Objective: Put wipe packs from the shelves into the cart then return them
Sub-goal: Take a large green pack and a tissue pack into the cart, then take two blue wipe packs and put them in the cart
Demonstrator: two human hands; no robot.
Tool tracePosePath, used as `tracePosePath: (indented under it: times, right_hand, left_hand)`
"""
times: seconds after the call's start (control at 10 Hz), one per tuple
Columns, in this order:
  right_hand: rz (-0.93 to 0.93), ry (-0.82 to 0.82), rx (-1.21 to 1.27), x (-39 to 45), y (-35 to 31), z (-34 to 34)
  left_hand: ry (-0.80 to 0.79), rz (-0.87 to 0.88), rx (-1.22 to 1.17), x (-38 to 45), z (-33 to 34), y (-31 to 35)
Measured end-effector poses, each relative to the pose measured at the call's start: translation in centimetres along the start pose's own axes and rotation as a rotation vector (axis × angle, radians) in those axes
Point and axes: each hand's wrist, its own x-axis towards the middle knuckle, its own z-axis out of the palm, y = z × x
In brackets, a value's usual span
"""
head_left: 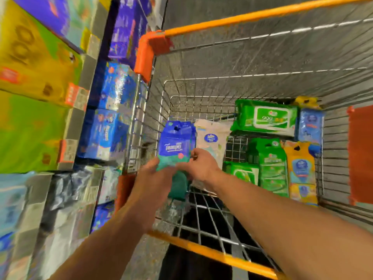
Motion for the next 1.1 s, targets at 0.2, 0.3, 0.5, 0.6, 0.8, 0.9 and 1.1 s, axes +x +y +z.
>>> tracePosePath:
  times: [0.2,0.3,0.5,0.6,0.8,0.9,1.1]
  right_hand:
    - [-0.03,0.185,-0.266,-1.2,-0.7,0.2]
    - [-0.024,0.237,-0.415,-3.3,-2.0,-1.0]
    - [-0.189,0.21,-0.478,-9.8,-7.8,-5.1]
    - [-0.278,0.183,-0.43,-13.9,-10.4,-6.0]
    - [-0.484,0.026,-0.4,-23.5,-13.5,-5.4]
    - [-0.578,-0.116,-0.379,-29.0,-14.3,-3.8]
    - [-0.763,-0.298,-0.484,-41.3,-14.3,2.7]
  left_hand:
    - [-0.032,0.118,0.365,0.6,-0.1,0.2]
    - [-0.061,0.142,0.383,0.0,0.5,1.0]
    - [0.02,0.268,0.42,-3.5,1.0,4.7]
    - [0.134,0.297,0.421,-6.9,0.8,6.5]
    - [0.354,0.318,0.36,-16.5,-1.8,7.1]
    - [0.48,0.362,0.355,-23.0,-3.7,6.4]
    - [0.801,0.28,0.82,-38.1,-10.0,3.2]
